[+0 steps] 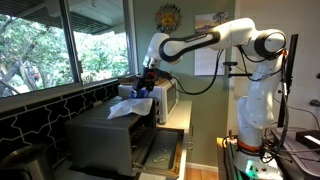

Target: Place the napkin over the bowl on the left then put the napkin and bowl in the toaster oven.

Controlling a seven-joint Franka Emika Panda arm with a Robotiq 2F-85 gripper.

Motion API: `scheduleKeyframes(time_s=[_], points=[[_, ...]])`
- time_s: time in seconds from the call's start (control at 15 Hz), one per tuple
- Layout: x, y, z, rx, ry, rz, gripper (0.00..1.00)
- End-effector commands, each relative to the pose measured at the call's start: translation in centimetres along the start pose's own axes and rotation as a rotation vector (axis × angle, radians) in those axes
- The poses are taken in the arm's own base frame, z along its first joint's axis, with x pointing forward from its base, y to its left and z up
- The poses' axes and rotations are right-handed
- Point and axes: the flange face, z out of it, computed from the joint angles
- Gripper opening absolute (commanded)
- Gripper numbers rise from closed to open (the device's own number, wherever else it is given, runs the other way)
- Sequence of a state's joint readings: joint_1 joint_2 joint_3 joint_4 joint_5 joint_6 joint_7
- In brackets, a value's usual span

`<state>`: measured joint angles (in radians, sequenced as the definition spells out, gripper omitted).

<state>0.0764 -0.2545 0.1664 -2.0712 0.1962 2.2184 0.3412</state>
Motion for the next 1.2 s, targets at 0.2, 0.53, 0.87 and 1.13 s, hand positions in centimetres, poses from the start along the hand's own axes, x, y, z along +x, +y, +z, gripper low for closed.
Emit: scheduleKeyframes(time_s=[0.2,0.53,0.87,1.13], points=[[-0.2,-1.2,1.1,-0.021,0.0,-0.039,0.64],[-0.4,-1.9,1.3,-0.027,-0.01,-0.058,0.78],[-0.4,-1.9,1.7,-0.034,-0.016,-0.064,0.34],[-0.5,-1.9,1.8,-0.037,-0.023,-0.069,0.04]])
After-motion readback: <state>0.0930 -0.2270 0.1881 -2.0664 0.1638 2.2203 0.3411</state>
